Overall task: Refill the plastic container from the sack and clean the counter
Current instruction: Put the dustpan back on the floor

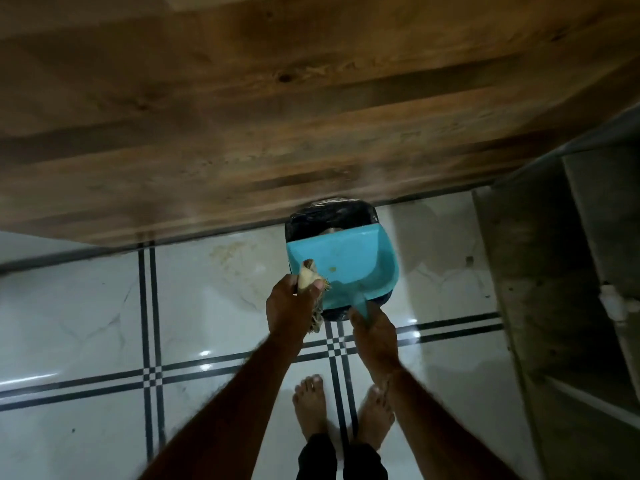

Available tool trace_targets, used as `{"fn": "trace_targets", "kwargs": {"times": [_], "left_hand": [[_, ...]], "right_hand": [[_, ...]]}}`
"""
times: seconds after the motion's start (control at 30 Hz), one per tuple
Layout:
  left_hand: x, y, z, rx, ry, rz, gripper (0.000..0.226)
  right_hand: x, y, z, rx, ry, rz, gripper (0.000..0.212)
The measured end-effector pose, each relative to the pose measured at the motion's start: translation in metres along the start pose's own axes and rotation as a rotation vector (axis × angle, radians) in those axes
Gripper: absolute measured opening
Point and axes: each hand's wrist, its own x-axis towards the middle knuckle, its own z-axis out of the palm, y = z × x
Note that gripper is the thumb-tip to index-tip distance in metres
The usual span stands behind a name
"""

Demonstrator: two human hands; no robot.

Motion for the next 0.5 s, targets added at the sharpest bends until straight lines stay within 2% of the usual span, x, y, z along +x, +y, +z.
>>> {"fn": "trace_targets", "kwargs": {"times": [0.2,0.27,0.37,0.43,0.5], "left_hand": [[0.020,-0.009,0.015,-0.033,0.032,0.012,0.025],[0.028,-0.010,0.018,-0.032,0.044,0.028,0.025],[0.044,-0.011,0.023,-0.049,0.060,0.044,0.025],[0.051,-0.009,0.024,-0.075,0.072,0.054,0.025],[0.056,-0.008,0.025,-0.089,0.072,0.070,0.024]], "right_hand": [[0.030,0.009,0.013,0.099,0.010,-0.054,0.034],[0.041,0.018,0.020,0.094,-0.004,-0.035,0.036],[0.055,0.030,0.030,0.079,-0.057,-0.008,0.052],[0.064,0.039,0.038,0.007,-0.075,0.029,0.051],[0.074,0.045,0.042,-0.169,-0.046,0.026,0.039]]}}
